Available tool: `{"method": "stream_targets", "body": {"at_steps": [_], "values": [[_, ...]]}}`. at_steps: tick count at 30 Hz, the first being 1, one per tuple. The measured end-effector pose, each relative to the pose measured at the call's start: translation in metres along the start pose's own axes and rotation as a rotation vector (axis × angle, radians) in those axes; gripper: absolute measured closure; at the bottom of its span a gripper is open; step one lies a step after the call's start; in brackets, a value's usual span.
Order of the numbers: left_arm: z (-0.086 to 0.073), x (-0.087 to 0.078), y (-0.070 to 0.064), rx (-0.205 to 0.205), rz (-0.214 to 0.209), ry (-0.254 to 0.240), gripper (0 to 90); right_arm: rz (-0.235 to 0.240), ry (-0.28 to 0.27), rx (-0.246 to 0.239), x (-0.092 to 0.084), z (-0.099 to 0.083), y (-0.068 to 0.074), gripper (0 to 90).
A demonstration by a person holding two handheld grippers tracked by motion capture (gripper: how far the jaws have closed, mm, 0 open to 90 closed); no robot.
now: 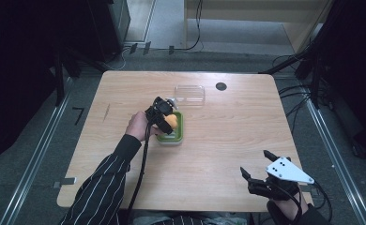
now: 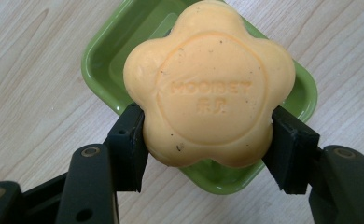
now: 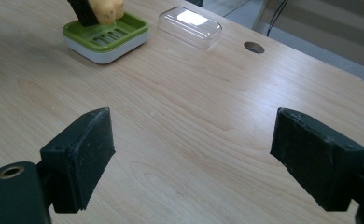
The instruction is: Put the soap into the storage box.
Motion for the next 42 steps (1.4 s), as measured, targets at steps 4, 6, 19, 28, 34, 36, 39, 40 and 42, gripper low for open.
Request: {"method": "stream_targets", "body": {"at_steps": [4, 6, 19, 28, 34, 36, 39, 40, 42], "values": [[0.001, 0.003, 0.003, 0.002, -0.006, 0.010, 39.2, 0.000, 0.000, 0.000, 0.000, 0.000, 0.000, 13.6], [0.001, 0.005, 0.005, 0.003, -0.007, 0.017, 39.2, 0.000, 0.000, 0.000, 0.000, 0.000, 0.000, 13.6], [0.005, 0.009, 0.006, 0.009, -0.019, 0.032, 39.2, -0.001, -0.001, 0.001, 0.000, 0.000, 0.000, 13.6], [0.007, 0.015, 0.008, 0.010, -0.021, 0.065, 39.2, 0.001, 0.000, 0.002, 0.000, 0.000, 0.000, 13.6], [0.007, 0.018, 0.007, 0.018, -0.025, 0.083, 39.1, -0.001, 0.000, 0.002, 0.000, 0.000, 0.000, 13.6], [0.007, 0.019, 0.007, 0.017, -0.021, 0.083, 39.1, -0.001, 0.000, 0.002, 0.000, 0.000, 0.000, 13.6], [0.007, 0.021, 0.007, 0.023, -0.012, 0.086, 39.1, -0.002, 0.000, 0.003, 0.000, 0.000, 0.000, 13.6], [0.007, 0.021, 0.007, 0.023, -0.012, 0.086, 39.1, -0.002, 0.000, 0.003, 0.000, 0.000, 0.000, 13.6], [0.007, 0.022, 0.007, 0.022, -0.009, 0.090, 39.0, -0.002, 0.000, 0.002, 0.000, 0.000, 0.000, 13.6]]}}
Point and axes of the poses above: each handheld gripper's, and its own axes: x roughly forward along the jaws, z roughly out of its top, y roughly to its left, the point moved 7 cm from there along x, roughly forward along the jaws, and after that the axes turned 6 degrees about -z, right-handed, at the moved point
